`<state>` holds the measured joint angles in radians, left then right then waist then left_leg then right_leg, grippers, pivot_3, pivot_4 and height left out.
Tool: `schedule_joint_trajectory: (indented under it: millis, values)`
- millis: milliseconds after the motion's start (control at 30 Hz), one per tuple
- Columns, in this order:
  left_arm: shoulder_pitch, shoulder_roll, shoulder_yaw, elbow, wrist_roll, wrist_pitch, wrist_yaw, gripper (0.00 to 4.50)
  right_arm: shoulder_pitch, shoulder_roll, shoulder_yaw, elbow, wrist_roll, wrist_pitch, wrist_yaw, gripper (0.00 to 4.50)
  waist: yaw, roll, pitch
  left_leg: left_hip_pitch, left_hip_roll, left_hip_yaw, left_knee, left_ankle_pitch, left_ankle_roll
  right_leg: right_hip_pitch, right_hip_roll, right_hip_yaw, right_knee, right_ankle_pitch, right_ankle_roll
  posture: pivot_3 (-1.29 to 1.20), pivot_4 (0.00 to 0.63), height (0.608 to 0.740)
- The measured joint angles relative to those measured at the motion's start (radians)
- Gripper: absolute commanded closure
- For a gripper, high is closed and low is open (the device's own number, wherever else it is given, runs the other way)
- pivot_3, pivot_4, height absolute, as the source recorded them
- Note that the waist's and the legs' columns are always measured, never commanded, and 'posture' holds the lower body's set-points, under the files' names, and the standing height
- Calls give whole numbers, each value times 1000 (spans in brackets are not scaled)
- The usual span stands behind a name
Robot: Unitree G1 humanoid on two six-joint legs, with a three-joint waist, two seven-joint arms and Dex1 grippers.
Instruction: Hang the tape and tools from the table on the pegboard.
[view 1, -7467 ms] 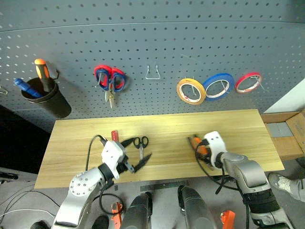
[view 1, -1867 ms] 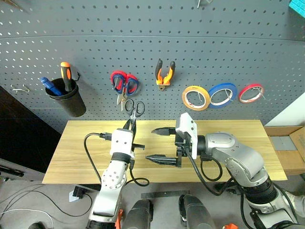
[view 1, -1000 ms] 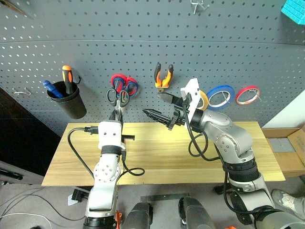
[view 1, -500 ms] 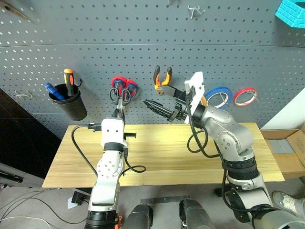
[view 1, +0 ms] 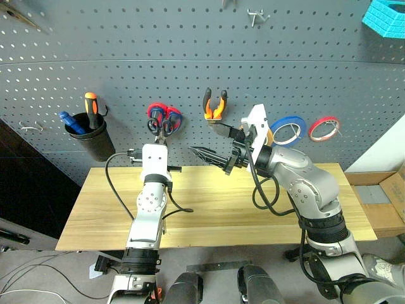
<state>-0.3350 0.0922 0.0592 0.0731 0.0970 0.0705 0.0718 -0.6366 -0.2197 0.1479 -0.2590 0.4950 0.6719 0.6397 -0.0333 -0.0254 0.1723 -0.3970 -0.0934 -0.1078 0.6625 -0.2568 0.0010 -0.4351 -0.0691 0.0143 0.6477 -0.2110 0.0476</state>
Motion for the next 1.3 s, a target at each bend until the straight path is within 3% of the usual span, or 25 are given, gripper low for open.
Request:
schedule_joint_trajectory:
  millis: [300,500,700,867,1067,1300]
  values:
    - [16,20,16,4,-4,30,5,1414,3,-3,11,-6,0,11,1,0,1,0,0,1,0,0,0,0,0,2,0,0,0,0,0,-57,159,740]
    - [116,48,34,-3,-3,72,0,1414,25,-12,14,-15,12,38,13,0,1,0,1,1,0,0,-1,0,0,1,0,0,0,0,0,-49,180,740]
    - [190,56,102,45,-23,360,8,1414,66,-22,101,-37,-30,133,-56,0,1,1,2,2,0,-1,-1,0,0,2,0,0,0,0,0,-65,208,740]
    - [142,27,104,120,-36,466,25,1414,128,-16,219,24,-129,128,-97,0,6,-1,9,3,-1,-3,0,0,1,5,-1,-2,-2,0,1,-73,211,740]
    - [64,-8,75,148,-45,480,22,1414,158,0,226,58,-166,117,-116,0,2,0,9,3,0,-3,0,0,0,5,-1,-2,-2,0,1,-82,215,740]
    - [74,-9,67,149,-54,544,32,1414,193,-10,226,42,-169,119,-116,0,-5,1,11,4,0,-3,-1,0,0,6,-1,-2,-2,0,1,-87,219,740]
